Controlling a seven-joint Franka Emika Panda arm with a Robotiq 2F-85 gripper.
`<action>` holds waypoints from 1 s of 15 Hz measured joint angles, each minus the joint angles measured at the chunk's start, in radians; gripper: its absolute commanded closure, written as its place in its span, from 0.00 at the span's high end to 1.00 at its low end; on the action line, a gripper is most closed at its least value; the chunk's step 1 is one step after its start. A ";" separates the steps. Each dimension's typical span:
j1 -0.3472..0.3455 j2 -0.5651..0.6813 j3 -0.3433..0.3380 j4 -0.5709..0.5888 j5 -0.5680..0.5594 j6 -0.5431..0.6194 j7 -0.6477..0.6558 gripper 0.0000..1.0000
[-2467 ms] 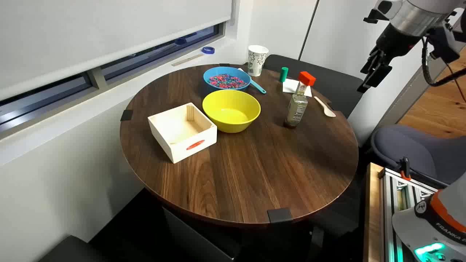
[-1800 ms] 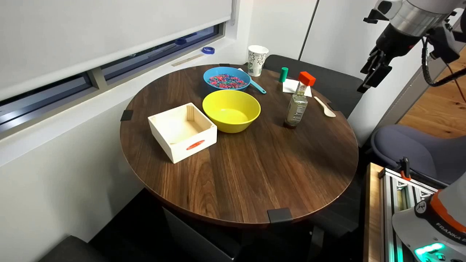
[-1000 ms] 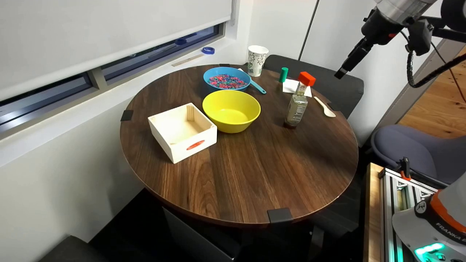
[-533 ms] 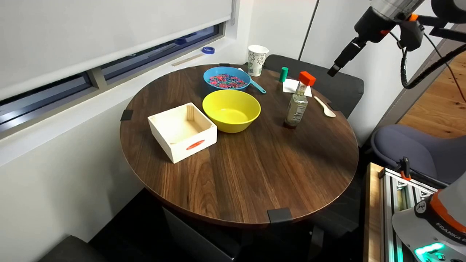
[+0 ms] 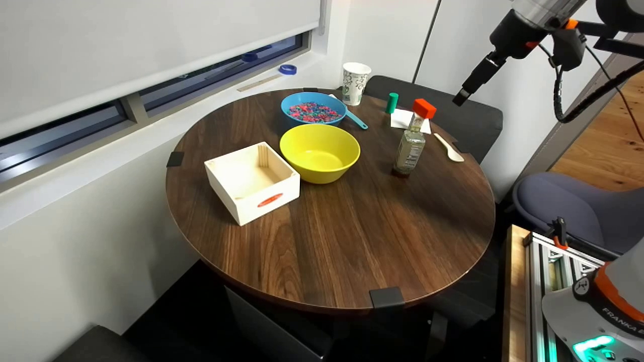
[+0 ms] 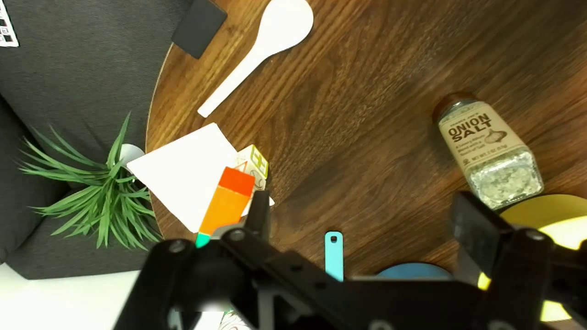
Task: Flip the brown jar over on the table
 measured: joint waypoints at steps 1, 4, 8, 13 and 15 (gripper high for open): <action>0.000 0.000 0.000 0.000 0.000 0.000 0.000 1.00; 0.000 0.000 0.000 0.000 0.000 0.000 0.000 1.00; 0.000 0.000 0.000 0.000 0.000 0.000 0.000 1.00; 0.000 0.023 0.026 0.001 0.009 0.003 0.120 1.00; 0.000 0.044 0.048 0.006 0.032 0.003 0.214 1.00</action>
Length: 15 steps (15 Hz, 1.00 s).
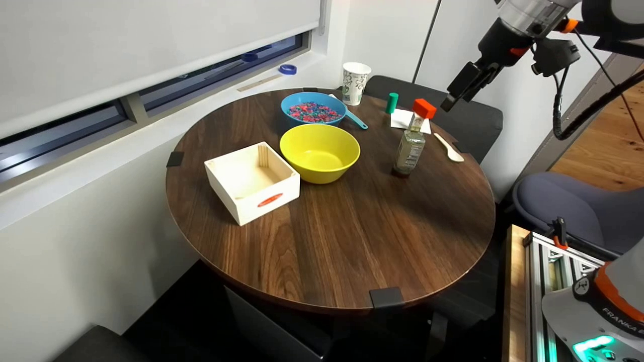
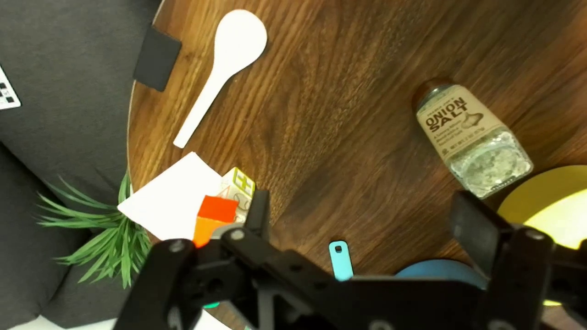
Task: Flip the brown jar over on the table
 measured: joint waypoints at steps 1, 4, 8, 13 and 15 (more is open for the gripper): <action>0.000 0.012 0.010 0.006 0.011 0.000 0.044 1.00; -0.002 0.051 0.022 0.030 0.077 0.000 0.157 1.00; -0.009 0.096 -0.004 0.058 0.213 -0.002 0.214 1.00; -0.022 0.177 -0.046 0.087 0.327 -0.086 0.241 1.00; -0.030 0.218 -0.050 0.109 0.329 -0.121 0.260 1.00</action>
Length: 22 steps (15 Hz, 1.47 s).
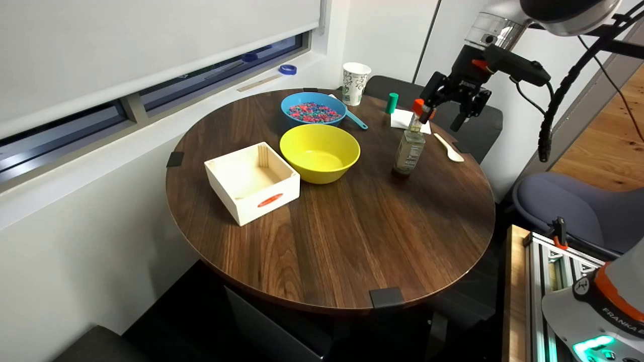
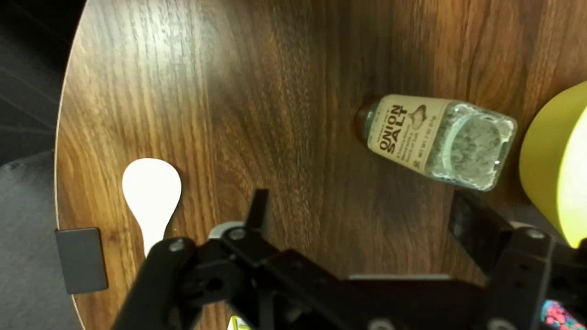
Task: Flip the brown jar over on the table
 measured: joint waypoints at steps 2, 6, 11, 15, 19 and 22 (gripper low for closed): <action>-0.008 0.040 0.000 0.025 0.000 -0.020 0.020 1.00; -0.017 0.109 -0.002 0.077 0.001 -0.055 0.055 1.00; -0.017 0.197 -0.004 0.142 0.043 -0.095 0.073 1.00; -0.015 0.272 -0.004 0.195 0.116 -0.098 0.073 1.00; -0.012 0.340 -0.004 0.257 0.198 -0.180 0.072 1.00; -0.010 0.384 -0.004 0.302 0.219 -0.265 0.072 1.00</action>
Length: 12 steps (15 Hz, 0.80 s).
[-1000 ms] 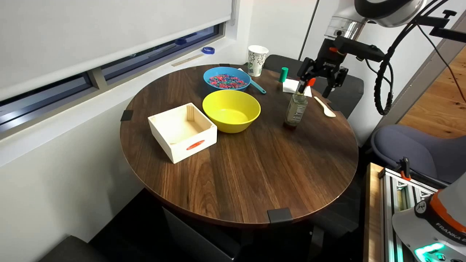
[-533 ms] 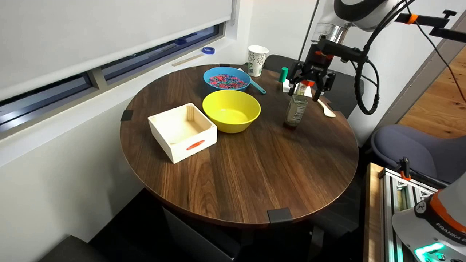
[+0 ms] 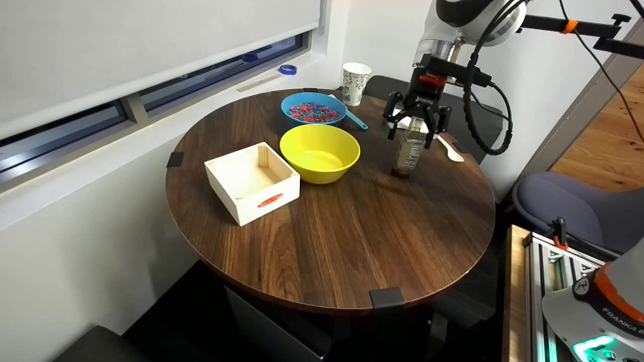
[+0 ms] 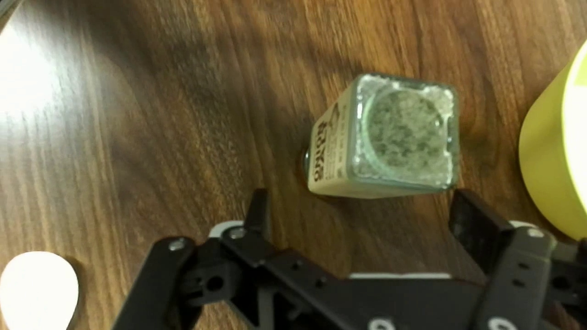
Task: Flip the brown jar over on the table
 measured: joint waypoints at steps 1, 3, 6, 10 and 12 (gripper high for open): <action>0.001 0.012 0.000 0.012 0.002 -0.024 0.000 1.00; 0.003 0.036 0.000 0.035 0.005 -0.064 0.000 1.00; 0.004 0.063 0.000 0.062 0.014 -0.103 0.000 0.95; 0.006 0.087 0.000 0.087 0.027 -0.135 -0.001 0.61; 0.006 0.095 0.000 0.096 0.034 -0.143 -0.001 0.44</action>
